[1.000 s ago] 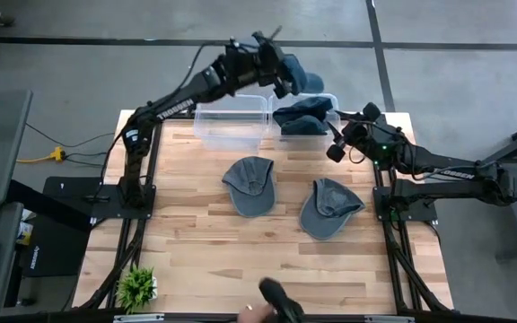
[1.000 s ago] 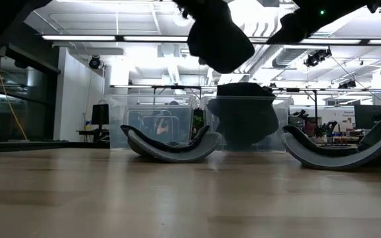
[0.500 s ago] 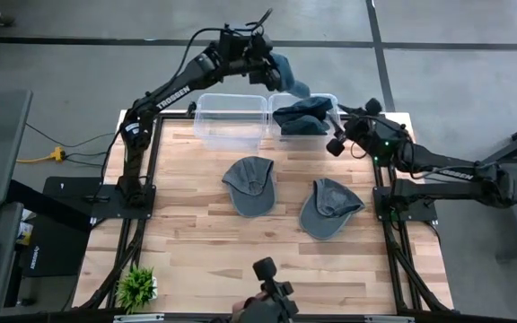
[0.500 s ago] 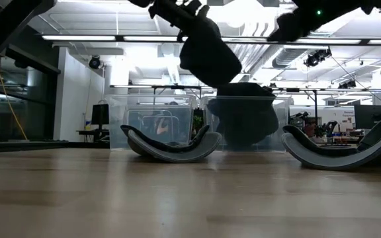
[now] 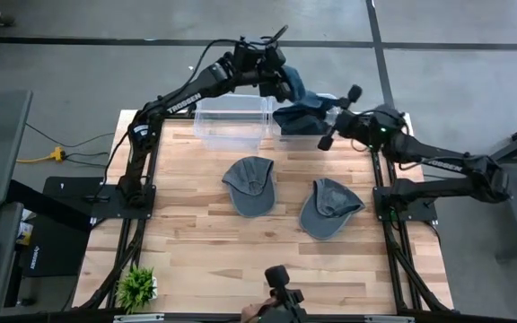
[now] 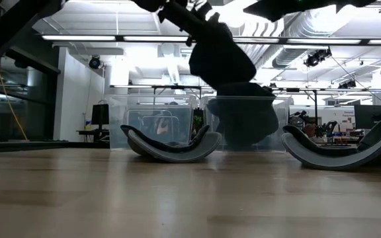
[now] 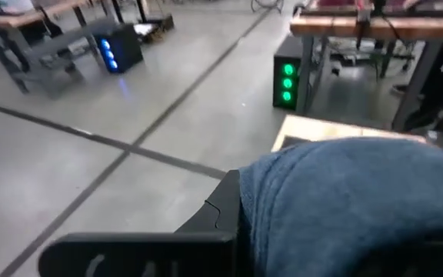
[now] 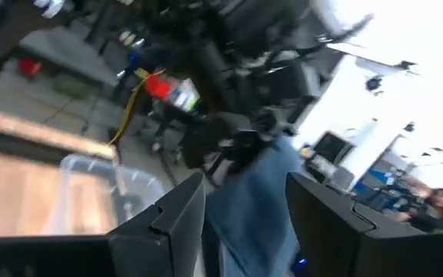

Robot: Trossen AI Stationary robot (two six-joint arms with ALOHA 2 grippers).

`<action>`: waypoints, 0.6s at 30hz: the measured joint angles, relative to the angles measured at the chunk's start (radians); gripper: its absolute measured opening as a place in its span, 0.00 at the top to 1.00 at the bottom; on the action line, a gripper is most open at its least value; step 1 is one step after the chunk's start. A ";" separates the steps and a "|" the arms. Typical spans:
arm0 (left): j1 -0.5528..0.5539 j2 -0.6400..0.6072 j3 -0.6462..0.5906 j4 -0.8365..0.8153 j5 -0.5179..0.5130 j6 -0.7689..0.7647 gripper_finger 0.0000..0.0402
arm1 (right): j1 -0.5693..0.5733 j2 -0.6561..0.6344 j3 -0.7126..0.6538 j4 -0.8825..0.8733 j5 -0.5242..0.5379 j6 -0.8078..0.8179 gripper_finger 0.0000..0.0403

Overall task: Pick & Place hat
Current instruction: Put the blue cap into the right transparent bin

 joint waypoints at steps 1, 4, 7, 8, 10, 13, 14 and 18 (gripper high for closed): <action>0.000 0.002 -0.001 -0.003 0.005 0.001 1.00 | 0.003 0.023 0.015 -0.017 -0.008 -0.009 0.56; 0.000 -0.003 0.001 0.006 0.015 0.002 1.00 | 0.015 0.098 0.062 -0.018 -0.016 -0.057 0.56; 0.000 -0.005 0.001 0.002 0.015 0.009 1.00 | 0.024 0.150 0.100 -0.020 0.085 -0.065 0.56; 0.000 -0.004 0.001 -0.004 0.017 0.009 1.00 | 0.026 0.160 0.107 -0.023 0.107 -0.064 0.56; 0.000 -0.003 0.001 -0.007 0.020 0.010 1.00 | 0.025 0.174 0.122 -0.018 0.116 -0.061 0.55; 0.001 -0.003 0.001 -0.007 0.020 0.022 1.00 | 0.031 0.191 0.137 -0.002 0.110 -0.061 0.51; 0.001 -0.003 0.001 -0.011 0.020 0.025 1.00 | 0.033 0.197 0.140 0.004 0.113 -0.060 0.49; 0.000 -0.003 0.001 -0.011 0.032 0.031 1.00 | 0.031 0.219 0.147 0.023 0.117 -0.027 0.41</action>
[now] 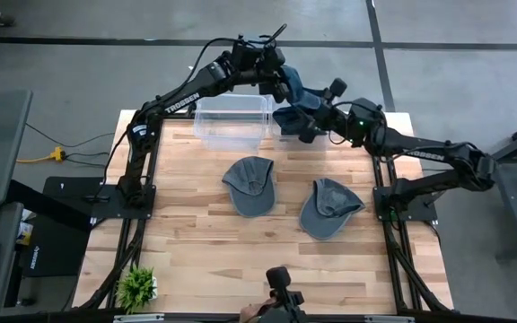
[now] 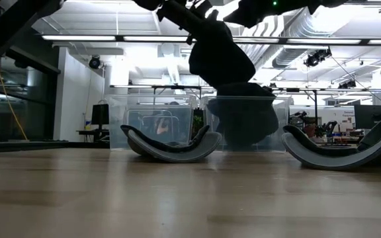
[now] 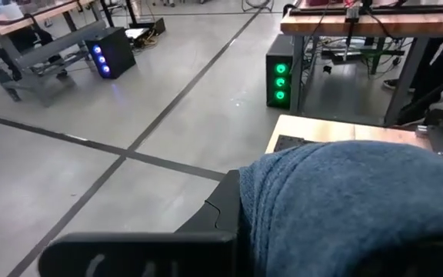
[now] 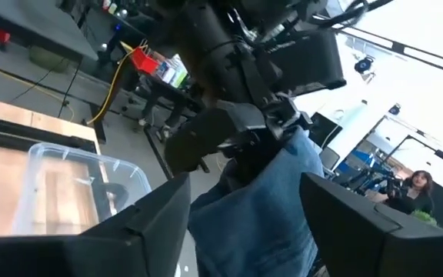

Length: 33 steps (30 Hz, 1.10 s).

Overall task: Pick & Place hat
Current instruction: Put the blue cap into the right transparent bin

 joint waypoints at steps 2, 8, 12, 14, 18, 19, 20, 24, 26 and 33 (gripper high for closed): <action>0.000 0.000 0.000 -0.007 0.013 0.004 1.00 | -0.002 0.009 0.000 0.009 0.005 -0.004 0.37; 0.000 0.000 0.000 -0.020 0.017 0.021 1.00 | -0.020 0.027 0.000 0.066 0.035 0.002 0.28; 0.000 0.000 0.000 -0.030 0.018 0.028 1.00 | -0.037 0.027 0.000 0.066 -0.018 0.036 0.27; 0.000 0.000 0.000 -0.031 0.044 0.041 1.00 | -0.052 0.027 0.000 0.066 -0.041 0.043 0.27; -0.002 0.000 0.000 -0.031 0.068 0.052 1.00 | -0.091 0.034 0.001 0.067 -0.096 0.076 0.27; -0.005 0.000 0.000 -0.031 0.068 0.052 1.00 | -0.098 0.038 0.001 0.067 -0.103 0.082 0.27; -0.006 0.000 0.000 -0.031 0.067 0.056 1.00 | -0.107 0.042 0.001 0.065 -0.113 0.085 0.27; -0.015 0.000 0.000 -0.031 0.068 0.083 1.00 | -0.134 0.066 0.001 0.065 -0.174 0.100 0.27; -0.020 0.000 0.000 -0.031 0.068 0.083 1.00 | -0.135 0.079 0.001 0.065 -0.182 0.108 0.27; -0.026 0.000 -0.001 -0.074 0.048 0.107 1.00 | -0.153 0.100 0.001 0.053 -0.160 0.115 0.27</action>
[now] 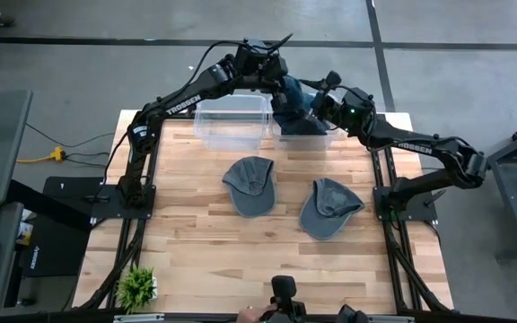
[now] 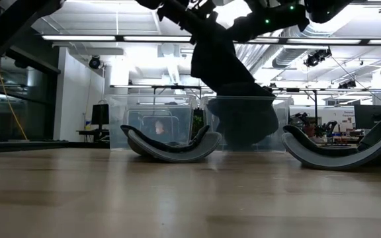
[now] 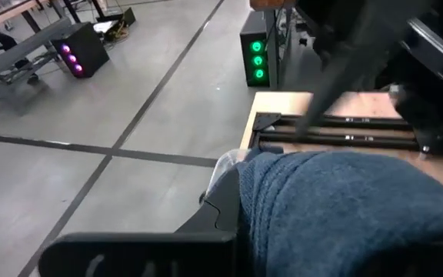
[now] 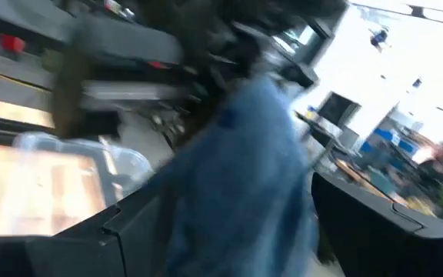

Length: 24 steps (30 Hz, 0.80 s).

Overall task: Pick & Place hat
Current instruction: Put the blue cap into the right transparent bin

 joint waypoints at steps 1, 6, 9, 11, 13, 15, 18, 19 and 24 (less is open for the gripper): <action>0.000 0.000 0.000 -0.009 0.002 0.013 1.00 | -0.003 -0.002 0.000 -0.009 0.021 0.000 0.27; -0.002 0.000 0.000 -0.060 0.029 0.050 1.00 | -0.031 -0.007 0.000 -0.051 0.070 0.001 0.27; -0.001 0.000 0.000 -0.079 0.047 0.071 1.00 | -0.038 -0.008 0.000 -0.060 0.143 0.001 0.27; -0.002 0.000 0.000 -0.089 0.012 0.072 1.00 | -0.038 -0.020 0.000 -0.081 0.181 0.001 0.27; -0.001 0.000 0.000 -0.089 -0.019 0.072 1.00 | -0.034 -0.039 0.000 -0.090 0.172 0.006 0.27; 0.000 -0.001 0.000 -0.088 -0.019 0.076 1.00 | -0.024 -0.066 0.000 -0.106 0.155 0.009 0.27; 0.000 -0.001 0.000 -0.088 -0.029 0.079 1.00 | -0.001 -0.111 0.000 -0.161 0.140 0.032 0.27; -0.001 -0.001 0.000 -0.082 -0.041 0.077 1.00 | 0.006 -0.125 0.000 -0.180 0.120 0.051 0.27; -0.002 -0.001 0.000 -0.068 -0.094 0.073 1.00 | 0.053 -0.168 0.000 -0.208 0.001 0.134 0.27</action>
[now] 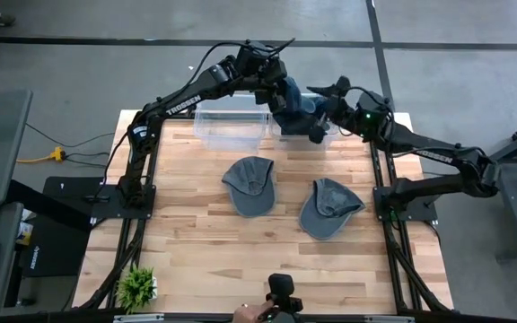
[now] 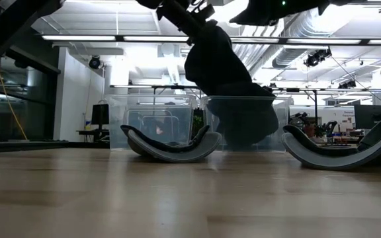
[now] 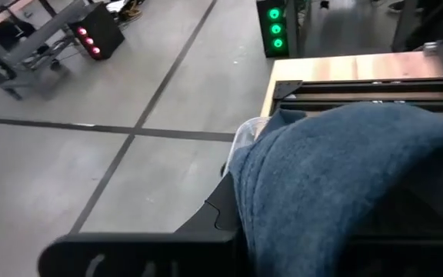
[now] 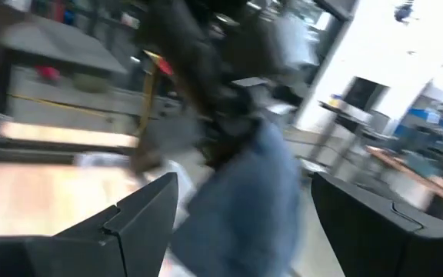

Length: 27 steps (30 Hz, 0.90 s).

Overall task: Pick & Place hat
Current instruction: Put the blue cap into the right transparent bin

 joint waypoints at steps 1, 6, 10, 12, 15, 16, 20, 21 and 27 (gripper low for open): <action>-0.003 0.000 0.000 0.002 -0.005 0.000 1.00 | 0.011 0.000 0.000 0.001 -0.017 0.011 0.27; -0.014 0.000 0.000 0.025 -0.016 0.010 1.00 | 0.057 0.023 0.000 0.012 0.004 -0.024 0.27; -0.027 0.000 0.000 0.031 -0.016 0.024 1.00 | 0.067 0.063 0.000 0.053 0.065 -0.073 0.27; -0.032 0.000 0.000 0.030 -0.020 0.032 1.00 | 0.068 0.079 0.000 0.082 0.073 -0.079 0.27; -0.040 0.000 0.000 0.028 -0.020 0.052 1.00 | 0.068 0.099 0.000 0.099 0.127 -0.106 0.27; -0.044 0.000 0.000 0.024 -0.020 0.058 1.00 | 0.068 0.105 0.000 0.100 0.143 -0.123 0.27; -0.059 0.000 0.000 0.005 -0.024 0.088 1.00 | 0.059 0.109 0.000 0.113 0.198 -0.152 0.27; -0.064 0.000 0.000 0.004 -0.026 0.095 1.00 | 0.058 0.109 0.000 0.120 0.226 -0.153 0.27; -0.077 0.000 0.000 -0.028 -0.031 0.114 1.00 | 0.045 0.101 0.001 0.141 0.316 -0.249 0.27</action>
